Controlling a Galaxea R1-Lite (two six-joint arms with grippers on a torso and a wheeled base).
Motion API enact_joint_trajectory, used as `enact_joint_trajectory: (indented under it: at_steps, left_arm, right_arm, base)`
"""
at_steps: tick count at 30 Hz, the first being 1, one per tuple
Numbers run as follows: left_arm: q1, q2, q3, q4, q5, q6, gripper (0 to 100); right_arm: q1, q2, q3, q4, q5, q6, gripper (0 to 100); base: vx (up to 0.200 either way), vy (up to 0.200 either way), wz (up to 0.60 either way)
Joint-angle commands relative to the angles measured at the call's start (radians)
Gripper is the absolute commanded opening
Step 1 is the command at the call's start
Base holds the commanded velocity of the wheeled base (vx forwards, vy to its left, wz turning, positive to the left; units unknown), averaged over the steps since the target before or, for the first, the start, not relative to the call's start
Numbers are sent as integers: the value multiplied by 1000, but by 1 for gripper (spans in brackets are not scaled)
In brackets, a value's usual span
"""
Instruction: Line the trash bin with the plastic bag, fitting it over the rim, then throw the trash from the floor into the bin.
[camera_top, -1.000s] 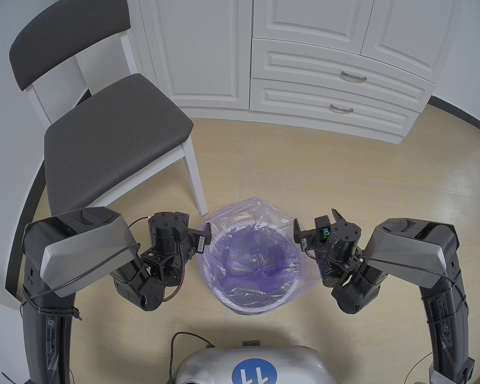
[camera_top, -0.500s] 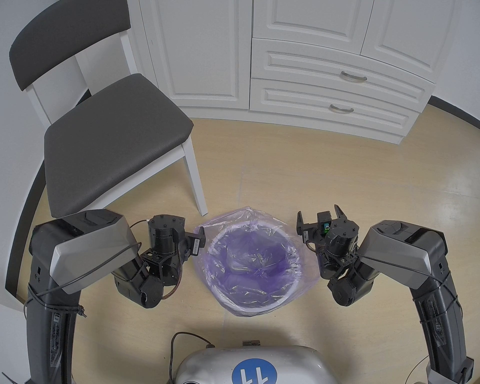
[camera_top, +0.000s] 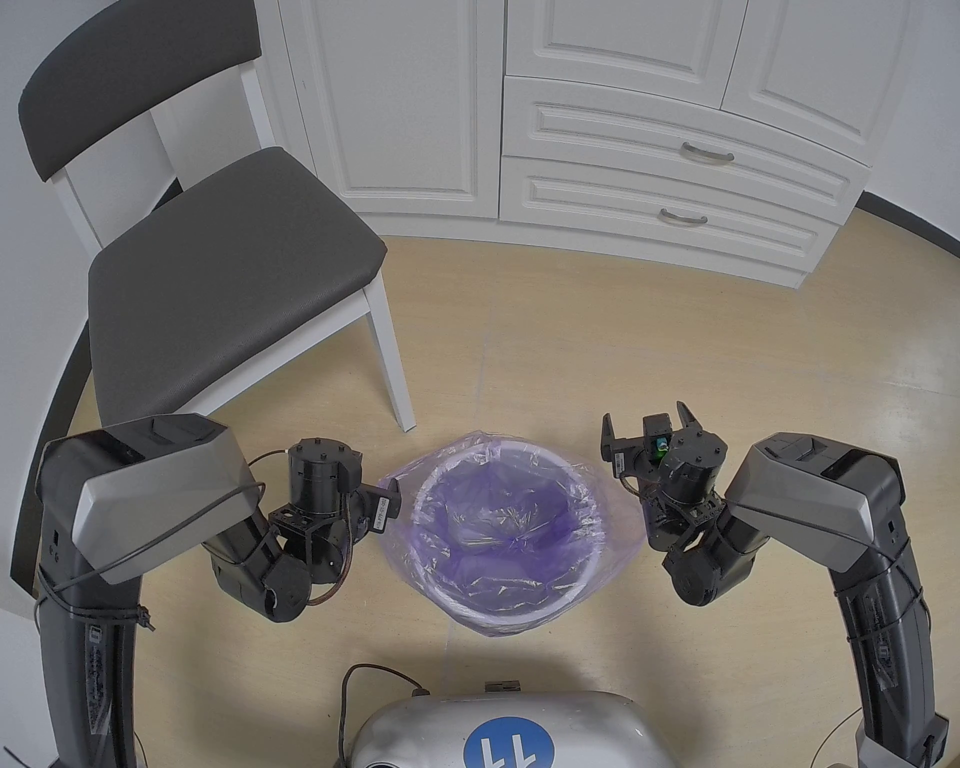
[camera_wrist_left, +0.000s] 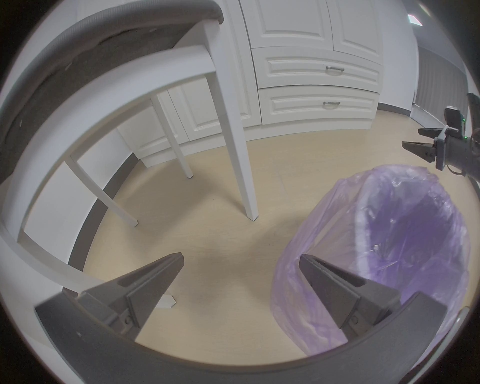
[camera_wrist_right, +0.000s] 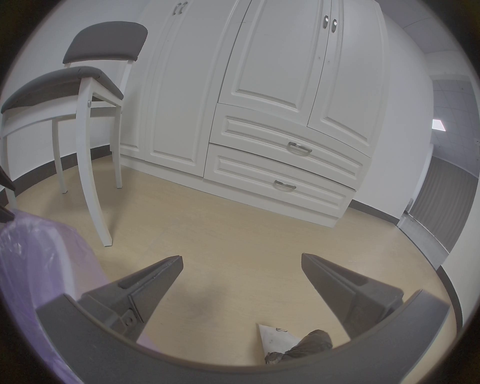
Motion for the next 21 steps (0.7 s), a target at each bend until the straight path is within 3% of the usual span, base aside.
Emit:
enact_joint_trajectory:
  at_steps: [1,8,11,16,21]
  left_arm:
    - [-32,-124,88,1,-15,-1,100]
    - [-64,-200,166,46,-53,-1,100]
    - [-58,-232,183,162,-107,-1,100]
    - [-43,-209,178,247,-191,-3,100]
    - [-40,-145,160,245,-205,-4,100]
  right_arm:
    - [30,-137,129,-18,-1,0,100]
    - [116,-261,356,-18,1,-5,100]
    - [185,-316,490,13,12,-6,100]
    - [196,-316,557,62,33,-11,100]
    - [188,-313,590,116,72,-11,100]
  base:
    - [0,0,0]
    - [0,0,0]
    - [0,0,0]
    - [0,0,0]
    - [0,0,0]
